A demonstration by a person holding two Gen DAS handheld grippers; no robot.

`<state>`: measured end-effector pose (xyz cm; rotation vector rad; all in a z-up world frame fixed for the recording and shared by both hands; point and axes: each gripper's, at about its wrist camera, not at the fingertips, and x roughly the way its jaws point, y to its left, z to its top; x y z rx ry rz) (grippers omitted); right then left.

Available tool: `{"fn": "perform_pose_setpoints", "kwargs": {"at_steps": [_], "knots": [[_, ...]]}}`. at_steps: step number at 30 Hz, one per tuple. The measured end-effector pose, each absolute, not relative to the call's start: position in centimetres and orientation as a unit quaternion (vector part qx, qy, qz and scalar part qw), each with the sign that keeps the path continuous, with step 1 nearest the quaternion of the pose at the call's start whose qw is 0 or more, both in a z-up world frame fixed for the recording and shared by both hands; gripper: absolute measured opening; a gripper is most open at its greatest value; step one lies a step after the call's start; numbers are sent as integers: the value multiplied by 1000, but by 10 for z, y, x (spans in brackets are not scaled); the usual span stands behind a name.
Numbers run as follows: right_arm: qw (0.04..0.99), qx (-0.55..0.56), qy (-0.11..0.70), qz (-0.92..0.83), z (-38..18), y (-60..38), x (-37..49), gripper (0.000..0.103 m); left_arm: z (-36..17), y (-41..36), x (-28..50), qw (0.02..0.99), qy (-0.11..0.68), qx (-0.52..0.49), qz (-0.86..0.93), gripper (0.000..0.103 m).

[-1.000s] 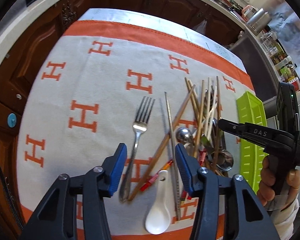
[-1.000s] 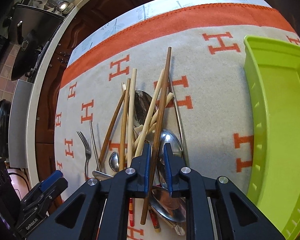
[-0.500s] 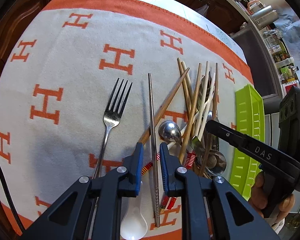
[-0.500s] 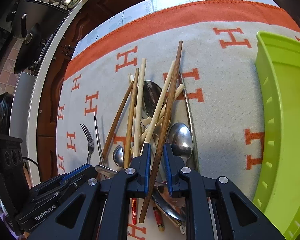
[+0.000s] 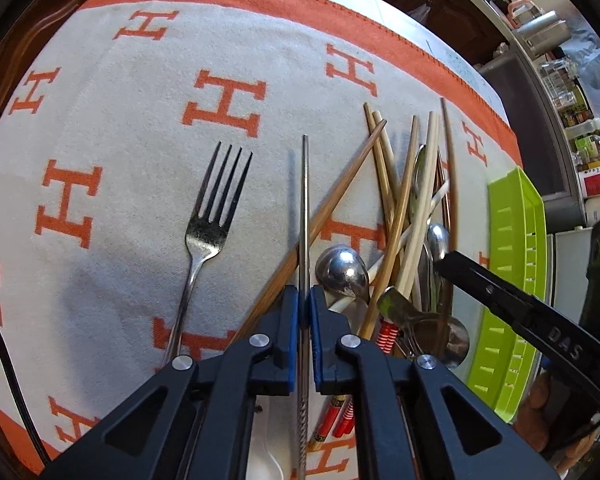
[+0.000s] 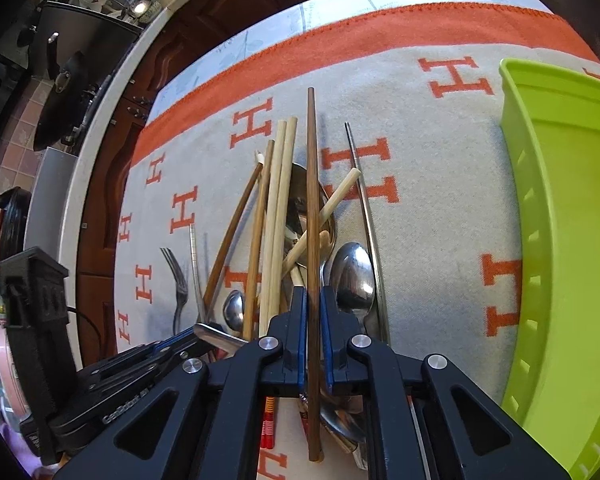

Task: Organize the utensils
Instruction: 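Grasp a metal chopstick with the left tool while the right tool grasps a wooden chopstick, then lower both chopsticks into the green tray and open both tools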

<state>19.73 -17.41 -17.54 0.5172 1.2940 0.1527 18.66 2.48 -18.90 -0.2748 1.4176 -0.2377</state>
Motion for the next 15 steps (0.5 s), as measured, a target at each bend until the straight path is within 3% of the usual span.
{"fn": "perform_pose_setpoints", "kwargs": {"at_steps": [10, 15], "knots": [[790, 268, 547, 74, -123, -222, 139, 6, -155, 28, 173, 771, 613, -127, -115, 3], [821, 223, 526, 14, -97, -262, 95, 6, -125, 15, 158, 775, 599, -126, -156, 3]]}}
